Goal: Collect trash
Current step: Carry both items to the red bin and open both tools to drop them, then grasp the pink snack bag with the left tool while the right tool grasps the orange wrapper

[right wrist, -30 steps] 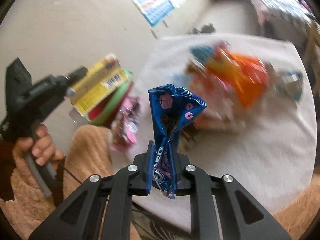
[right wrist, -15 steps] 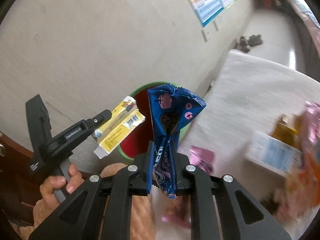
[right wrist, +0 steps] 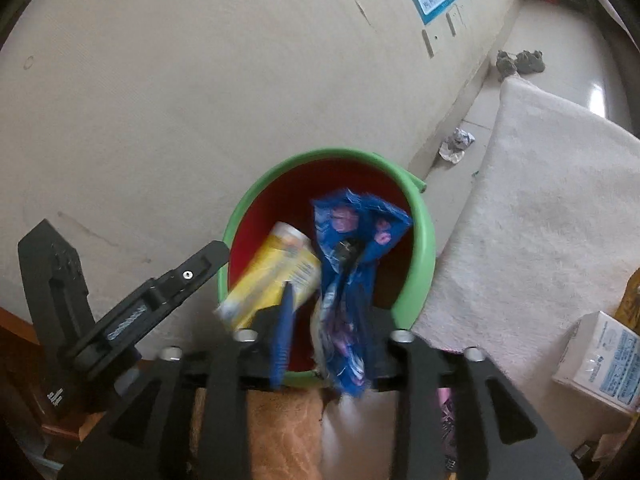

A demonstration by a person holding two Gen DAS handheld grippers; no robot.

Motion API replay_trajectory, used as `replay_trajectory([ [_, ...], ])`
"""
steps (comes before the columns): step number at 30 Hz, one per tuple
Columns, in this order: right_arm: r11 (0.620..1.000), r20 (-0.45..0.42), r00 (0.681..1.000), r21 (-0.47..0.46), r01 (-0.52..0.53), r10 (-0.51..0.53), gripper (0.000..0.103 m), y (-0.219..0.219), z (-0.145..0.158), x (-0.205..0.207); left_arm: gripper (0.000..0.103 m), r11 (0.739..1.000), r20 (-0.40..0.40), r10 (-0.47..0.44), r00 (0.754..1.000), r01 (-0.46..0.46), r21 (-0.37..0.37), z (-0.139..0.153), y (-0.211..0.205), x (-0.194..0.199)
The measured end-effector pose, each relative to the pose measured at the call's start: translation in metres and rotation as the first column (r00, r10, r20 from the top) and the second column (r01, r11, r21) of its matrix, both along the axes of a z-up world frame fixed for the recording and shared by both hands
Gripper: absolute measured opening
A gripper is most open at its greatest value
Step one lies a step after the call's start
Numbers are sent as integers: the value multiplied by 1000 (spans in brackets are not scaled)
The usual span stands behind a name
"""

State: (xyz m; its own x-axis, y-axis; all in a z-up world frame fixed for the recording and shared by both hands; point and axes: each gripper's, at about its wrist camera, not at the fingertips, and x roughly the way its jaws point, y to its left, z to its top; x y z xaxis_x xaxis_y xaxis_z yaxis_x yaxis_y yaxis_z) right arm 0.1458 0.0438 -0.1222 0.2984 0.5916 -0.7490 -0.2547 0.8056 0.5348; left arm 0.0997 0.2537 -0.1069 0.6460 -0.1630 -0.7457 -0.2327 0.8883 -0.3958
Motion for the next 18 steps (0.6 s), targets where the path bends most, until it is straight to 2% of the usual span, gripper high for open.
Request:
replay_trajectory([
  [5,1000,1,1000,20,24,-24,44,-12,5,-1,48,1000,-5,-8,1000,8,2,4,-7,-5],
  [8,1000,47,999,12,20,-21,44,-26,19,-10,48,999,1,-35,999,35,21,10,-17,-7],
  [14,997,94,993,-11,70,-69,44,-79,40,-45,53,987,-4,-155,988,155,30,18,-63,-21],
  [18,990,118,985,-48,132,-125,44,-117,49,-76,59,967,-22,-251,968,251,40,18,-104,-33],
])
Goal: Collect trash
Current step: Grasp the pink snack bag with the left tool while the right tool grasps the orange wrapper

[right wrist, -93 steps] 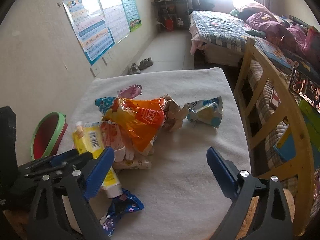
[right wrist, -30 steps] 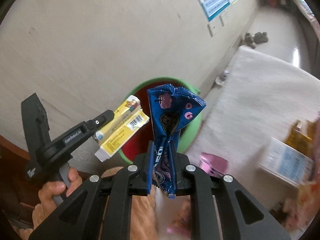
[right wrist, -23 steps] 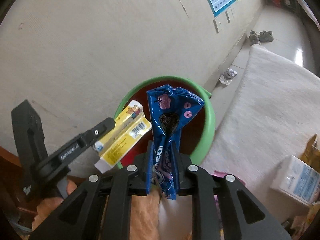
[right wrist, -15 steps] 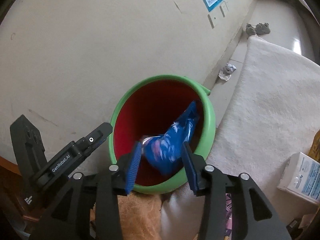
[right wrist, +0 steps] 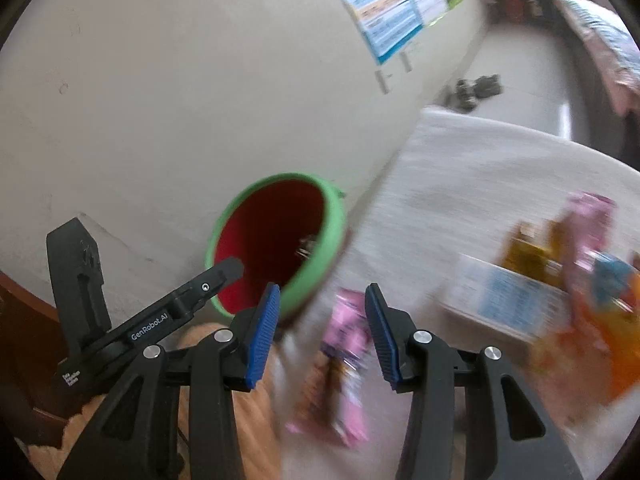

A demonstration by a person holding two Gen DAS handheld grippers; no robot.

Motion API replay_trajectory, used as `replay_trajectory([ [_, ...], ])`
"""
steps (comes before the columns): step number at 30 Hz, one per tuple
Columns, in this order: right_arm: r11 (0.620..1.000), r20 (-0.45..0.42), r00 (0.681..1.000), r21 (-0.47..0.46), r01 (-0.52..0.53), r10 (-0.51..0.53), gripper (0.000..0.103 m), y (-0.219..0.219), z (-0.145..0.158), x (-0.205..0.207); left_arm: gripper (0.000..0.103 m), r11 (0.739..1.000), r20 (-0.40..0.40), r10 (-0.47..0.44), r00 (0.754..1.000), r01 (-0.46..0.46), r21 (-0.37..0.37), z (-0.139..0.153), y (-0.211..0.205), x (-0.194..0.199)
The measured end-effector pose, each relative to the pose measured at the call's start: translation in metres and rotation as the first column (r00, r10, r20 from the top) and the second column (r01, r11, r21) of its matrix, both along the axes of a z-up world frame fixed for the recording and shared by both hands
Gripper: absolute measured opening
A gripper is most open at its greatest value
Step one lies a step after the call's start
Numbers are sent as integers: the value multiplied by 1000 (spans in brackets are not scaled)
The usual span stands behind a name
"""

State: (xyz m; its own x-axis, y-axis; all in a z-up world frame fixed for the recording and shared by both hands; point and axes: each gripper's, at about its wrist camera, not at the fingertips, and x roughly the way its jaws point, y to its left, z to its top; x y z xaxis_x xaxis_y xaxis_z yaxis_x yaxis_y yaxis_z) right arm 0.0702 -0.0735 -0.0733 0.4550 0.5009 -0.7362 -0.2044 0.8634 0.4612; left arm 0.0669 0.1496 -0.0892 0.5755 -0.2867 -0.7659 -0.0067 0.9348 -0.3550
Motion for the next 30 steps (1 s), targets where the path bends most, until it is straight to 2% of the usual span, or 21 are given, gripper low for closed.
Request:
replay_trajectory([
  [4,996,24,997,-55,73,-71,45,-36,0,-31,63,995,-35,-92,995,93,29,-9,-37,-11],
  [8,979,54,985,-114,169,-164,46,-71,-1,-56,67,987,-82,-141,987,146,60,-21,-63,-21],
  [11,960,71,971,-151,238,-229,46,-97,-3,-67,70,980,-111,-134,985,149,132,-32,-76,-28],
  [15,925,73,944,-188,329,-321,46,-130,-7,-79,73,975,-157,-97,983,126,185,-49,-86,-22],
  [18,910,69,928,-182,373,-367,46,-149,-10,-83,73,973,-215,-88,973,131,191,-65,-88,-12],
  [19,906,73,926,-188,379,-372,46,-153,-10,-86,71,972,-223,-90,971,134,191,-67,-89,-10],
  [22,893,92,923,-231,386,-375,46,-159,-9,-84,46,962,-244,-131,961,182,202,-73,-100,-6],
  [24,891,87,927,-256,375,-365,46,-160,-12,-80,39,952,-229,-155,961,207,226,-71,-107,-9],
  [25,891,84,930,-265,368,-358,46,-159,-13,-79,29,948,-223,-175,959,225,224,-69,-110,-10],
  [28,893,84,943,-303,333,-323,50,-158,-14,-72,23,942,-200,-220,955,261,209,-62,-119,-17],
  [30,894,79,961,-353,276,-265,58,-153,-16,-63,23,936,-168,-250,954,282,212,-53,-127,-24],
])
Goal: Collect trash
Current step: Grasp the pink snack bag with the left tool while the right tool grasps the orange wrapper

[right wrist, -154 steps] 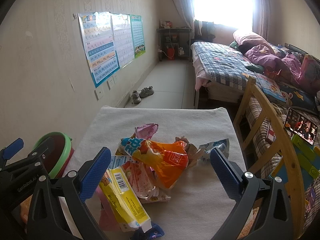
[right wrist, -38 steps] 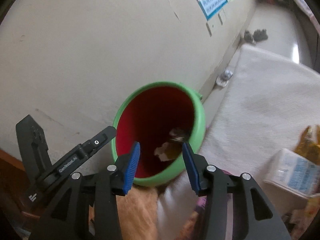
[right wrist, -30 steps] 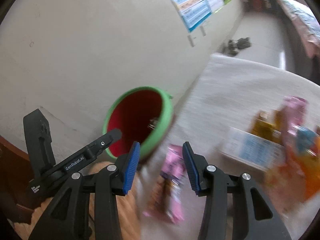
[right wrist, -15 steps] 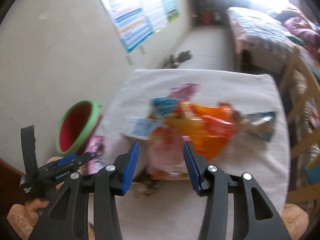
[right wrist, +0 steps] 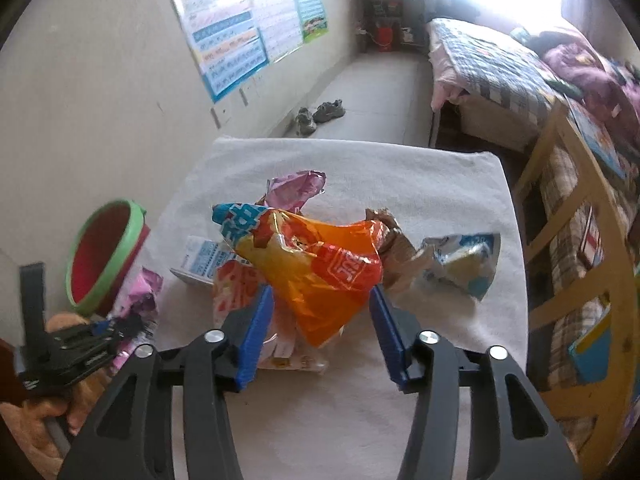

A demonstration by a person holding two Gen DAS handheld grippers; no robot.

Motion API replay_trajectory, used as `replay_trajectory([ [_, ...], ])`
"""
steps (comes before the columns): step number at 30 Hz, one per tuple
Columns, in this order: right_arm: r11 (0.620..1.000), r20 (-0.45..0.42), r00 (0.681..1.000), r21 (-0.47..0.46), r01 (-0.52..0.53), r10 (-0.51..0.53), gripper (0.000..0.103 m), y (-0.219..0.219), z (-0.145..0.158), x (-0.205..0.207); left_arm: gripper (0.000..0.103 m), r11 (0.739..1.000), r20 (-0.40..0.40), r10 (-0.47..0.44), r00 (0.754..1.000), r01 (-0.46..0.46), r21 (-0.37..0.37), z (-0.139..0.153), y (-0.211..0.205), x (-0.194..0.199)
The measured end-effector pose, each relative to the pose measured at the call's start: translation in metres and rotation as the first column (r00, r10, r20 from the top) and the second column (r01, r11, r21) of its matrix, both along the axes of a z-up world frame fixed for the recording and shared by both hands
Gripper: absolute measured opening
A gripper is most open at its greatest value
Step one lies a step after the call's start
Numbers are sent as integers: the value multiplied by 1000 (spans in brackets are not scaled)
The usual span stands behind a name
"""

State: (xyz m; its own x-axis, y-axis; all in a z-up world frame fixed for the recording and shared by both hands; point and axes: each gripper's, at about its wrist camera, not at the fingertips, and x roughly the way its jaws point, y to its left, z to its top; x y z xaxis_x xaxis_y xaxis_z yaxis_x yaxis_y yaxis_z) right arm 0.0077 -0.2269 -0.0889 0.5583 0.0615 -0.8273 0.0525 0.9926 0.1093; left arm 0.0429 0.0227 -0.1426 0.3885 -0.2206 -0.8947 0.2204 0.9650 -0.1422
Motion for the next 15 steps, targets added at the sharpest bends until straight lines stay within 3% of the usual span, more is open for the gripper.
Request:
replay_trajectory([
  [5,986,-56,989,-86,-143,138,59,15,-6,22,23,998,76,-65,995,65,1,22,-17,-11],
  [9,977,-82,984,-134,-166,156,59,20,-13,36,23,996,127,-85,988,85,7,35,-22,-17],
  [15,966,-99,983,-197,-171,153,59,32,-24,46,23,997,141,-78,987,80,-4,40,-19,-19],
])
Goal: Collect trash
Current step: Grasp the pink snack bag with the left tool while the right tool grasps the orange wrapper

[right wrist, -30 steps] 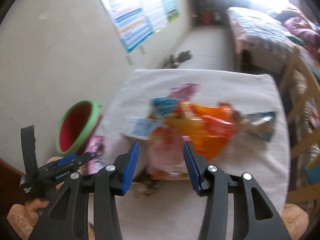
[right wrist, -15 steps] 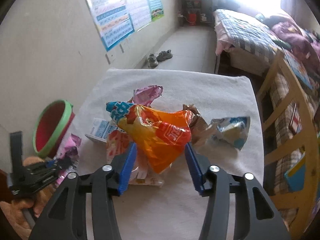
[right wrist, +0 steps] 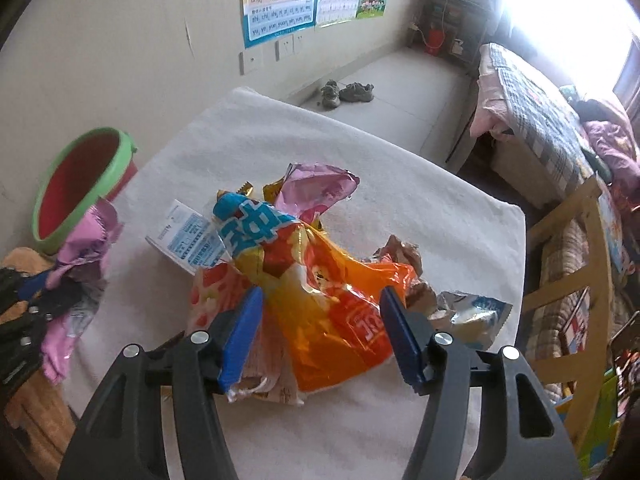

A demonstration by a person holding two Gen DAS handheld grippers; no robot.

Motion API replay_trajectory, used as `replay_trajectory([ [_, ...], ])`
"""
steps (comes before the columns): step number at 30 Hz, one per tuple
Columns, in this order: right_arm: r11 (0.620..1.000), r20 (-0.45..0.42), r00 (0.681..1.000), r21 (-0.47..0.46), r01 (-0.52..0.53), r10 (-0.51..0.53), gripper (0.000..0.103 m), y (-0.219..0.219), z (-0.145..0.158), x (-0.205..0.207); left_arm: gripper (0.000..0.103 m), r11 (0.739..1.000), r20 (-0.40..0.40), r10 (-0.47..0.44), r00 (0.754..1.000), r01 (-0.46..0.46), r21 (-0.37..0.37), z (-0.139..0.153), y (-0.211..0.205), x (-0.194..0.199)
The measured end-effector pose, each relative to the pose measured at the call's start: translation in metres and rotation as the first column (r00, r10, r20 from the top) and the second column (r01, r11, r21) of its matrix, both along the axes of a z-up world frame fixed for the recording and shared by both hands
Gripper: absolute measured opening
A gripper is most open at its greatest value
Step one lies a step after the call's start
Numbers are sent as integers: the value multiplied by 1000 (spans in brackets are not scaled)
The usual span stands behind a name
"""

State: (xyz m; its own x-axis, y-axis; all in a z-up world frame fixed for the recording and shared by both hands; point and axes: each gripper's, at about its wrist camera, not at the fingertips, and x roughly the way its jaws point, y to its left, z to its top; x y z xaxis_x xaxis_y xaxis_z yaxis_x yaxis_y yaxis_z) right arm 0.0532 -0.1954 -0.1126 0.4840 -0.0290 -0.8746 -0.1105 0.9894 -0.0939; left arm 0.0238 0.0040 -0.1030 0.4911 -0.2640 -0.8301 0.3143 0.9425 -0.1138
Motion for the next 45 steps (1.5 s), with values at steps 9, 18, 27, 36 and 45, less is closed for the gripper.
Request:
replay_trajectory([
  [9,1000,-10,1000,-27,2,-2,41,7,-11,5,24,1000,3,0,1000,0,-9,3,-1,-3],
  [18,998,59,997,52,48,-51,34,-4,5,-7,24,1000,13,0,1000,0,-7,6,-1,-2],
  [27,980,174,974,163,113,-142,20,-13,49,-33,24,999,76,30,997,-29,-16,21,1,-8],
  [36,948,182,966,293,123,-181,12,-22,65,-48,24,998,99,52,994,-49,-40,31,5,-8],
  [45,928,145,969,345,142,-202,11,-31,60,-55,24,997,90,61,994,-57,-51,28,8,-5],
])
